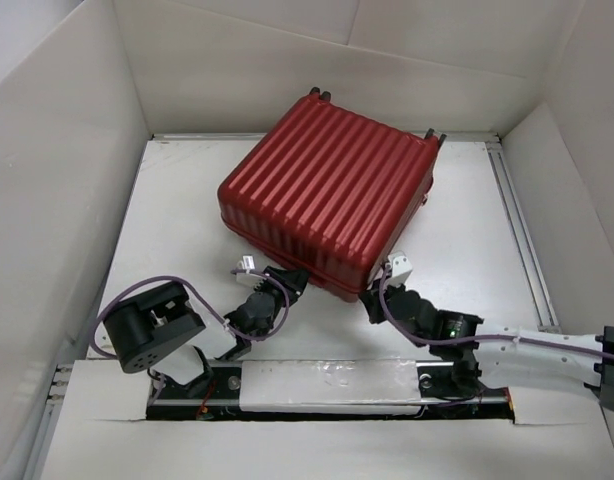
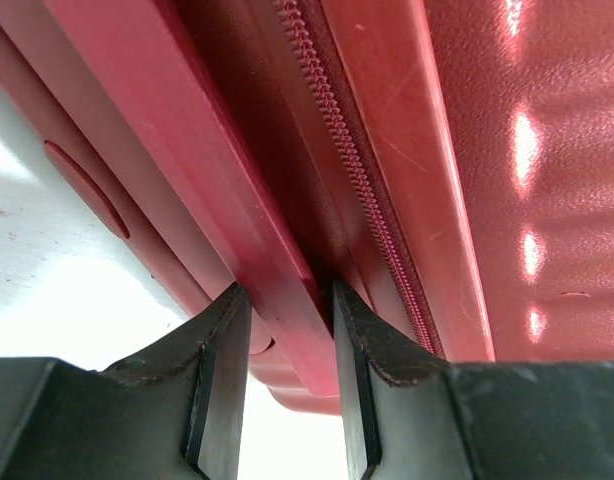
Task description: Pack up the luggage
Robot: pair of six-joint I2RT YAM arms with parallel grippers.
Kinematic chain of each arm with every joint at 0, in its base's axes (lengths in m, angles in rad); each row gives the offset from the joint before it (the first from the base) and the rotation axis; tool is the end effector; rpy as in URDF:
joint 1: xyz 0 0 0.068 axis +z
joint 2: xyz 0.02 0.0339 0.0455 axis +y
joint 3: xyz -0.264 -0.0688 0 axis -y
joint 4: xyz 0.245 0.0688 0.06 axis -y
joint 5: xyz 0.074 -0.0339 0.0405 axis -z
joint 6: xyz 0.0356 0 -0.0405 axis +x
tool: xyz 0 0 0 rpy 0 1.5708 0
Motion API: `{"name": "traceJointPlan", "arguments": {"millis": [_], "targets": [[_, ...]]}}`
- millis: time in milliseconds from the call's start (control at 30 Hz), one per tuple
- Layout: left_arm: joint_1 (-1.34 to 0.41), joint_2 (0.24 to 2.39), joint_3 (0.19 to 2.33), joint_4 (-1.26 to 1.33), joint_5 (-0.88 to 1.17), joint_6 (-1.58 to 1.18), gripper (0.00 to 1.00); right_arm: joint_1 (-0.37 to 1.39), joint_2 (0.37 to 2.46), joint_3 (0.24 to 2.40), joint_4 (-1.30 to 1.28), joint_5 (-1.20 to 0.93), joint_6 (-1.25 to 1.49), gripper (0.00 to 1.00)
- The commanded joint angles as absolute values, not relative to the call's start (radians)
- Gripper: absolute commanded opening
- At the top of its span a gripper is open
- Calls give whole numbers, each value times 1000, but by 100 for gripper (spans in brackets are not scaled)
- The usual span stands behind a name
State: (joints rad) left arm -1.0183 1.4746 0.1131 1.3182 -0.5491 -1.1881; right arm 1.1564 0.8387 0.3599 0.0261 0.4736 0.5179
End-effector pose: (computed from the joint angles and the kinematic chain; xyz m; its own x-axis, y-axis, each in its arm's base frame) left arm 0.1252 -0.1677 0.1446 -0.4282 -0.8133 -0.3940 0.1479 0.3671 -0.9184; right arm 0.0888 0.1616 0.2040 -0.4745 0.0154 -0.8801 -0.4771 0.8357 0.2719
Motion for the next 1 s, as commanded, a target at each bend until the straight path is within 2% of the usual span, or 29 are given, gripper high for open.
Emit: {"name": "traceJointPlan", "arguments": {"millis": [0,200,467,567,700,833,967], "targets": [[-1112,1503,161,1408,-192,-1169,0,1344,876,423,124,363,650,0],[-1112,1424,143,1346,-212,-1169,0,1411,825,465,101,445,686,0],[-1112,1368,163,1236,-241,-1149,0,1463,764,509,121,348,626,0],[-1112,1368,172,1252,-232,-1149,0,1463,752,509,121,379,626,0],[-1138,1405,190,1293,-221,-1158,0,1463,908,560,121,475,692,0],[-1166,1416,202,1293,-221,-1158,0,1463,1185,658,121,578,742,0],[-1166,1407,138,1321,-232,-1173,0,1485,1258,747,130,627,677,0]]}}
